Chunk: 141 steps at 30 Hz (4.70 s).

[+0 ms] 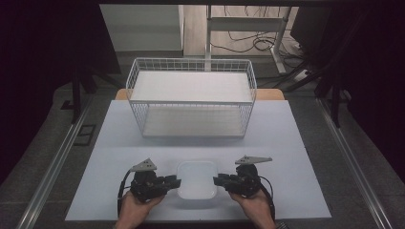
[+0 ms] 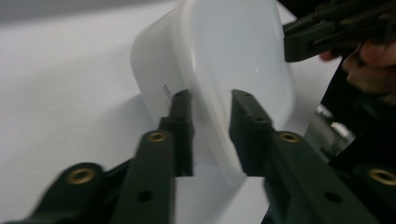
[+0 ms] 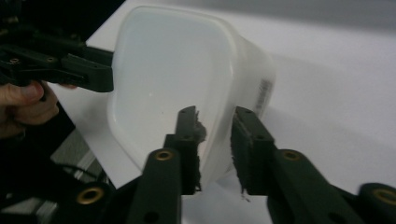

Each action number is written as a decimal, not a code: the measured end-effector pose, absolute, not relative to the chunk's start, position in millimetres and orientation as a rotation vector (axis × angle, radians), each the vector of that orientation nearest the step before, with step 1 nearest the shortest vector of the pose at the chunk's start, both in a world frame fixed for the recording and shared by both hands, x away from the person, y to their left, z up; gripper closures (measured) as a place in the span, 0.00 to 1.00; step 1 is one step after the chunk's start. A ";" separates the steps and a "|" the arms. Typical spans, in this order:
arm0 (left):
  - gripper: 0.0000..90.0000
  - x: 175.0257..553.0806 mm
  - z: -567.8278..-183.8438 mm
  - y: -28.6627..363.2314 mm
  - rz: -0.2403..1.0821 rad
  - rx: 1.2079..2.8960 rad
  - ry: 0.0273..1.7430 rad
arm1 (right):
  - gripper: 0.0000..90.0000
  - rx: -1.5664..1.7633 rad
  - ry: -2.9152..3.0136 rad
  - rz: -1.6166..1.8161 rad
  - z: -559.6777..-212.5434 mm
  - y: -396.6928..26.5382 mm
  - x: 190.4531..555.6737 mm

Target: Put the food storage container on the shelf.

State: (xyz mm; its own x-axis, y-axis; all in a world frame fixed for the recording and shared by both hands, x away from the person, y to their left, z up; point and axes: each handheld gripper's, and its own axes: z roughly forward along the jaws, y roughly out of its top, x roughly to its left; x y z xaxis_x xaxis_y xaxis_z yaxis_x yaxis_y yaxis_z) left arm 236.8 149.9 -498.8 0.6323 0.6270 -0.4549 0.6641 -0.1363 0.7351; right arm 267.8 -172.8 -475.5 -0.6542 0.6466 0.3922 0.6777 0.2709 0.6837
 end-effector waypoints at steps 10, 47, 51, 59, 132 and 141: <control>0.89 247.6 -493.8 151.6 0.065 1.823 1.033 | 0.86 -1.319 -2.561 -1.474 -471.2 -164.9 269.5; 0.88 375.3 -489.1 162.5 0.128 1.786 1.072 | 0.86 -1.392 -2.584 -1.605 -462.9 -142.3 386.3; 0.87 380.8 -493.5 162.9 0.129 1.795 1.090 | 0.86 -1.404 -2.580 -1.591 -468.2 -140.0 391.8; 0.87 389.4 -499.5 160.4 0.125 1.764 1.100 | 0.84 -1.456 -2.544 -1.577 -479.5 -140.1 407.4; 0.00 190.6 -512.8 208.2 0.591 1.883 0.966 | 0.99 -1.064 -2.864 -1.529 -487.7 -95.0 367.7; 0.00 184.6 -514.9 211.7 0.578 1.879 0.947 | 0.99 -1.142 -2.873 -1.482 -500.2 -80.6 385.7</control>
